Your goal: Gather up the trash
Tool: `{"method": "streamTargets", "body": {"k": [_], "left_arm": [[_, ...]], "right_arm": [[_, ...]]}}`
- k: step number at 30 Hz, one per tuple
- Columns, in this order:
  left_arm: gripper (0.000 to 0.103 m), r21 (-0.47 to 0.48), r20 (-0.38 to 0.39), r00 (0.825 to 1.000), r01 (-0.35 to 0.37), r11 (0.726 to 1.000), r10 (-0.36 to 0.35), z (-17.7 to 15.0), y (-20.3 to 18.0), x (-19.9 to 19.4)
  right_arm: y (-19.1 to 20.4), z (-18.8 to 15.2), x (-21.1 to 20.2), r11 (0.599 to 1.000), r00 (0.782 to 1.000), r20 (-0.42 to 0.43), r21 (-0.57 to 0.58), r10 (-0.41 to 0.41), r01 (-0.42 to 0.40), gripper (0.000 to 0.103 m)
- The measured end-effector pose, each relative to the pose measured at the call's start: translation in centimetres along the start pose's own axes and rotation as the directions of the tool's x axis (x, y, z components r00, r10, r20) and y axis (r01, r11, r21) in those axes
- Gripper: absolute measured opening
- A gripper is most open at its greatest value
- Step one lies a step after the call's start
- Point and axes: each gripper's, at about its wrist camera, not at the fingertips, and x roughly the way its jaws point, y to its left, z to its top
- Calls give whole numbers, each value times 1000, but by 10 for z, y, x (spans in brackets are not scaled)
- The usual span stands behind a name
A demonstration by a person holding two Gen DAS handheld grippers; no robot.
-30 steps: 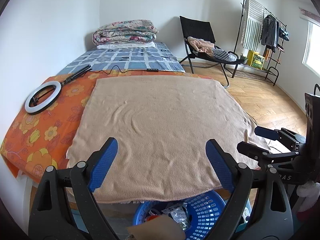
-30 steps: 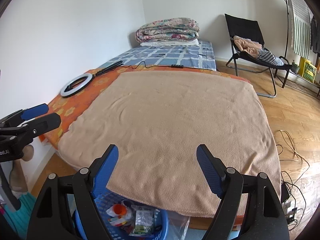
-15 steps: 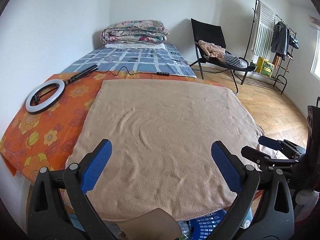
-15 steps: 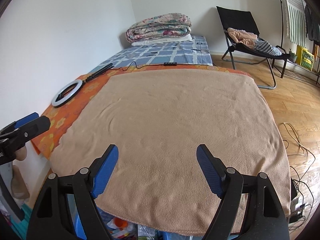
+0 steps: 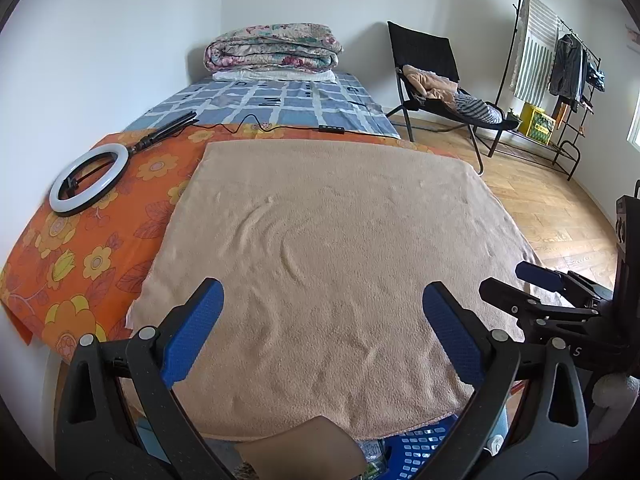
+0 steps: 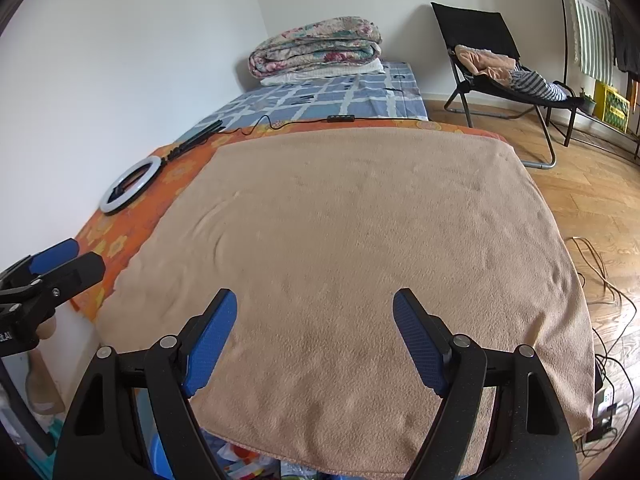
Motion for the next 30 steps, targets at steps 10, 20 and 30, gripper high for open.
{"method": "streamTargets", "body": {"k": [10, 20, 30], "left_arm": [[101, 20, -3, 1000, -2, 1000, 2, -3, -5, -1], [101, 21, -3, 1000, -3, 1000, 3, -4, -6, -1], [101, 25, -3, 1000, -2, 1000, 2, -5, -8, -2]], "right_arm": [[2, -1, 0, 1000, 1000, 2, 10, -9, 9, 80], [2, -2, 0, 1000, 1000, 3, 11, -10, 10, 80], [1, -4, 0, 1000, 1000, -1, 9, -11, 11, 80]]}}
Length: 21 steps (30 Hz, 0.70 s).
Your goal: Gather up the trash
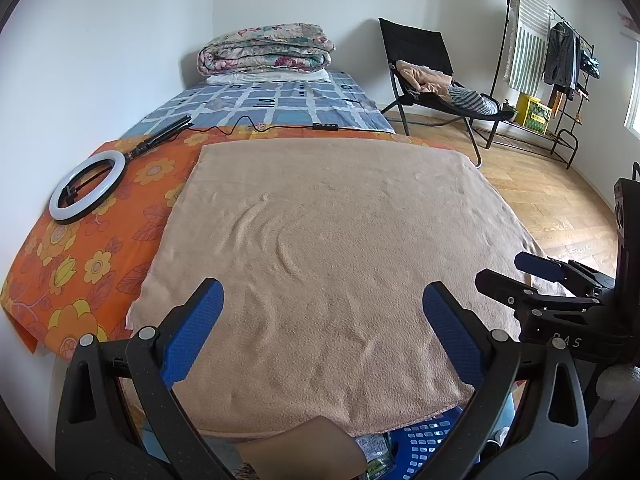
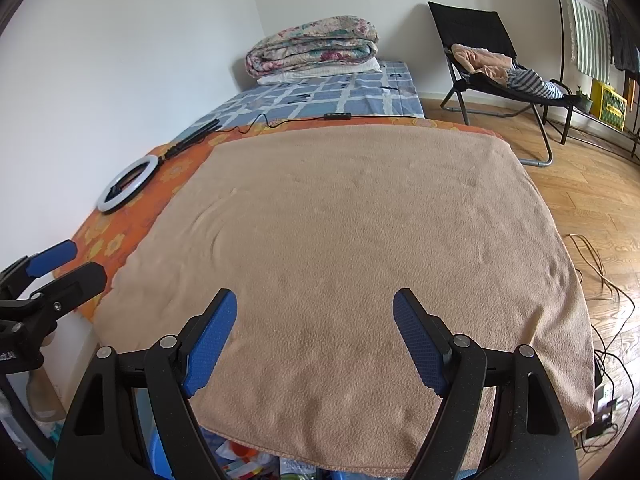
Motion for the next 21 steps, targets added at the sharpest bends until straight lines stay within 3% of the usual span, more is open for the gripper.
{"method": "streamTargets", "body": {"k": [21], "left_arm": [[101, 2, 0, 1000, -2, 1000, 2, -1, -2, 0]], "right_arm": [[0, -2, 1, 1000, 1000, -6, -1, -11, 11, 80]]}}
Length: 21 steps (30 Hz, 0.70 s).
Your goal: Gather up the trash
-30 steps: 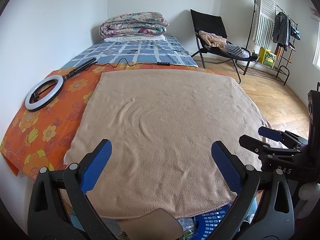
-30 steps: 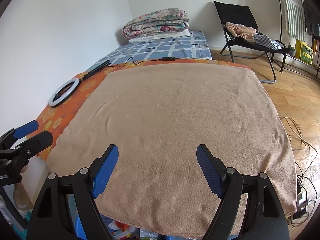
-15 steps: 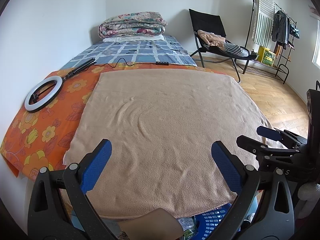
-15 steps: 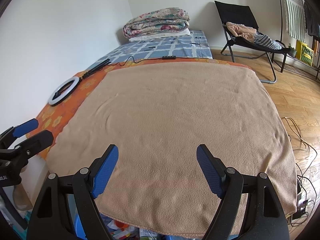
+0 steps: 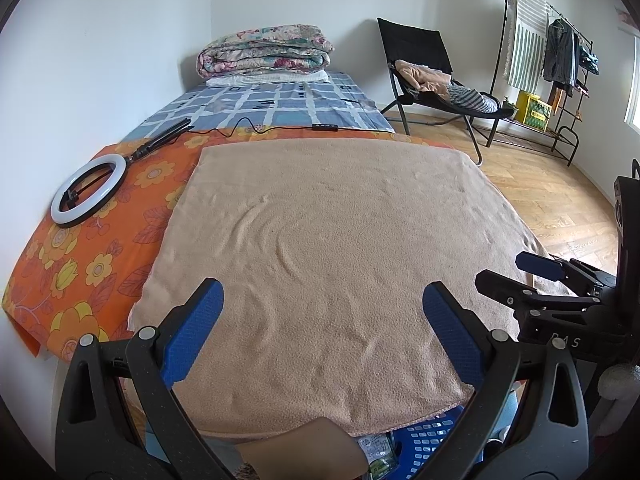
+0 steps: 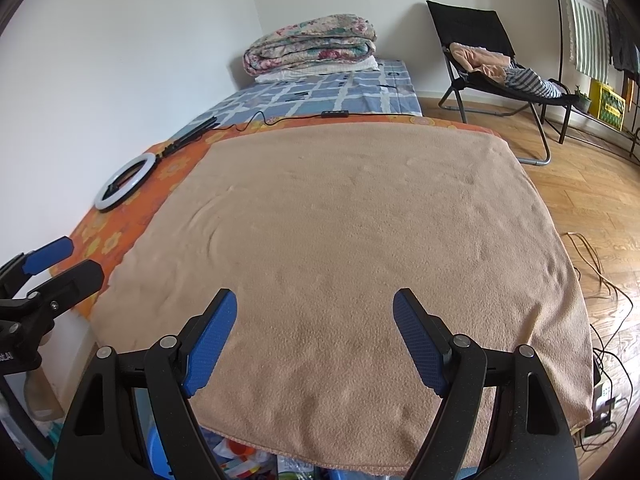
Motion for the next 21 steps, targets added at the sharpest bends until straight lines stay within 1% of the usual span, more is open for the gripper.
{"method": "streamTargets", "body": {"k": [7, 14, 21], "left_arm": [[102, 5, -2, 1000, -6, 1000, 6, -1, -1, 0], [102, 17, 12, 1000, -19, 1000, 18, 1, 4, -3], [102, 50, 18, 999, -39, 998, 38, 1, 5, -3]], "right_arm": [[0, -1, 1, 1000, 1000, -3, -3, 1, -1, 80], [1, -2, 1, 1000, 1000, -4, -3, 3, -3, 80], [1, -5, 1, 1000, 1000, -4, -5, 2, -2, 80]]}}
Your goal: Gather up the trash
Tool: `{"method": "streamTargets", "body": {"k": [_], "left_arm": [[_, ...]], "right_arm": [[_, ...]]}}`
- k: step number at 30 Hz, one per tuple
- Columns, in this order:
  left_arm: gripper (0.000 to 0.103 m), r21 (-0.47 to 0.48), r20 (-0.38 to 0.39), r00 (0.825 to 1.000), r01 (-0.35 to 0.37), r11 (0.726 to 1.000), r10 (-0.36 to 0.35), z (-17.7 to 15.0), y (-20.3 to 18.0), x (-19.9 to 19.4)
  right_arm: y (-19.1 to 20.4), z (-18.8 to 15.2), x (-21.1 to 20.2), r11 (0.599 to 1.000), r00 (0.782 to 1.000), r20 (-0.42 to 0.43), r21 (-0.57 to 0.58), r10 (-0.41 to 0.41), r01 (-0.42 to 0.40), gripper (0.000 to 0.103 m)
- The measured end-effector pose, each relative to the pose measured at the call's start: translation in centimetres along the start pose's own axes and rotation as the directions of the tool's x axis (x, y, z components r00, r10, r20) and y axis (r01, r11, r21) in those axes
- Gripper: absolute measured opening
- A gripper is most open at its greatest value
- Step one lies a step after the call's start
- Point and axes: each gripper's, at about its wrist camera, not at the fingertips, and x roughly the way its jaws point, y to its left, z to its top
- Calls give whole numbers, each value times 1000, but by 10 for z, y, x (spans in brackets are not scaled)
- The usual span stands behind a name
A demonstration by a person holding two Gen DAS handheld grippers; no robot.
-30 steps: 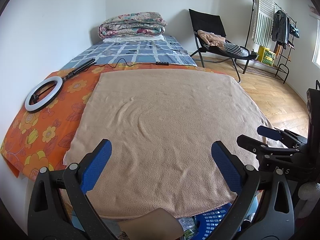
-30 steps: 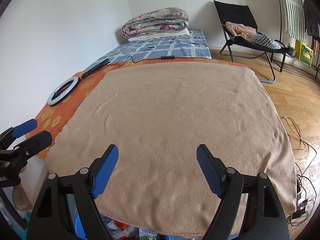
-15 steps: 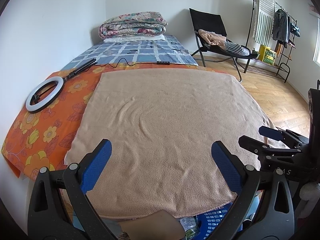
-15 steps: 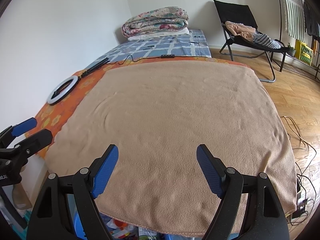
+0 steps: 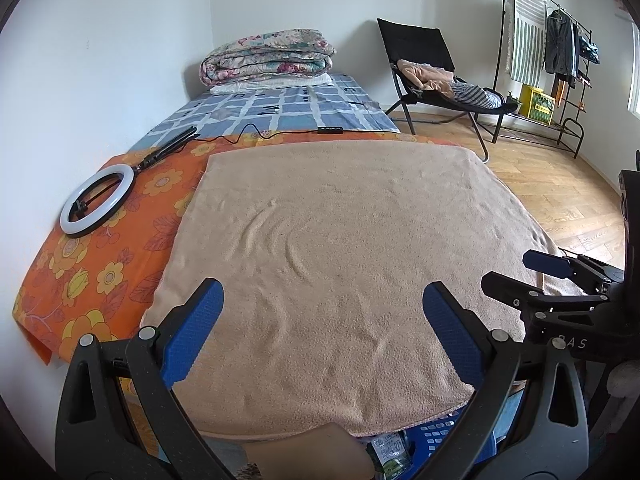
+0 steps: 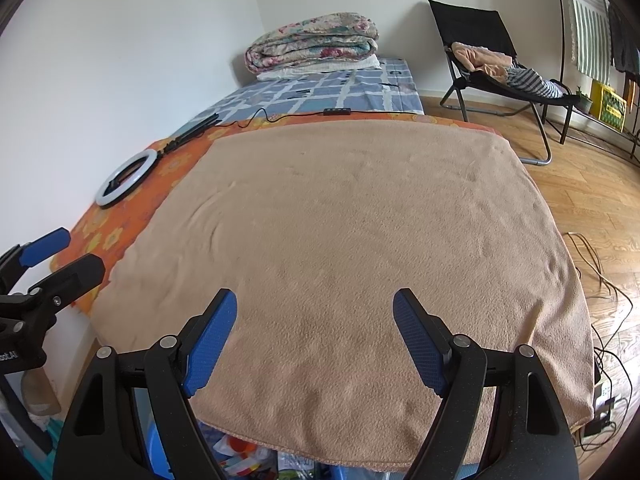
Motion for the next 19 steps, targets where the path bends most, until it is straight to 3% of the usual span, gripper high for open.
{"method": "streamTargets", "body": {"k": [19], "left_arm": [[102, 5, -15, 1000, 11, 1000, -11, -1, 1, 4]], "right_arm": [[0, -4, -1, 1000, 1000, -8, -6, -5, 5, 80]]}}
